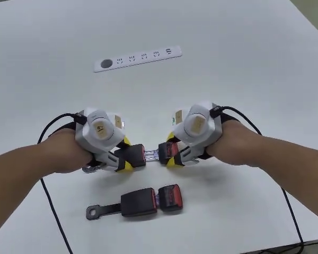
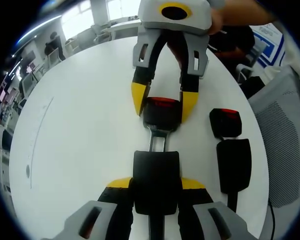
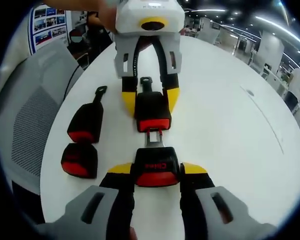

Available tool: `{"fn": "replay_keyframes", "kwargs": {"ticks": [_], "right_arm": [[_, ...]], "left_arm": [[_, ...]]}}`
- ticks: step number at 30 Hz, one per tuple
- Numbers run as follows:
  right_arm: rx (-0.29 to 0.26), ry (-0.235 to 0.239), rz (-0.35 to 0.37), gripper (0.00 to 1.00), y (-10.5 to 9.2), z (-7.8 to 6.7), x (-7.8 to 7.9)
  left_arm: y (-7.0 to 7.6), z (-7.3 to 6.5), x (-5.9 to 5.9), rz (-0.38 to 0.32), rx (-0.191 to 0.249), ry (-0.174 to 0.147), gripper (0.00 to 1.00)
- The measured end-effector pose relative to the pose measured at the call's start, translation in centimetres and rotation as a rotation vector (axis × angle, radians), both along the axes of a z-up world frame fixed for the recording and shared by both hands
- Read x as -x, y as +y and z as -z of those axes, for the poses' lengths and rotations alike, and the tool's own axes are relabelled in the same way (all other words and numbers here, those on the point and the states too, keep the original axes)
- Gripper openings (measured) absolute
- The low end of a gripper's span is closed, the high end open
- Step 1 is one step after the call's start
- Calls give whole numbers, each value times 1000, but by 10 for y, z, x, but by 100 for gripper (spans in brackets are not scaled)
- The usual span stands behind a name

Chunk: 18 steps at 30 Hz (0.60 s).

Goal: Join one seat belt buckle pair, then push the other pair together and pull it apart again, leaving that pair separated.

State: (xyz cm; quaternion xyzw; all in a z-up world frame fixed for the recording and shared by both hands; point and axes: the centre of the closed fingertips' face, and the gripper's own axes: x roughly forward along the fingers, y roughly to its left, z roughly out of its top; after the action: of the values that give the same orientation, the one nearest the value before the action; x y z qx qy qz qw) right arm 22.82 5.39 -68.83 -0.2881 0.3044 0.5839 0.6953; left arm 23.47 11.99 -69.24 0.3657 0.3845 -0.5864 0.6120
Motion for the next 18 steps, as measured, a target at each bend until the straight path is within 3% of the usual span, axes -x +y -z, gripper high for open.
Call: {"fn": "replay_keyframes", "kwargs": {"ticks": [7, 18], "right_arm": [[-34, 16, 12, 33, 7, 1, -3], [-24, 25, -10, 32, 11, 4, -5]], "left_arm": [[-1, -1, 1, 2, 1, 0, 34], [-3, -4, 4, 15, 15, -4, 33]]}}
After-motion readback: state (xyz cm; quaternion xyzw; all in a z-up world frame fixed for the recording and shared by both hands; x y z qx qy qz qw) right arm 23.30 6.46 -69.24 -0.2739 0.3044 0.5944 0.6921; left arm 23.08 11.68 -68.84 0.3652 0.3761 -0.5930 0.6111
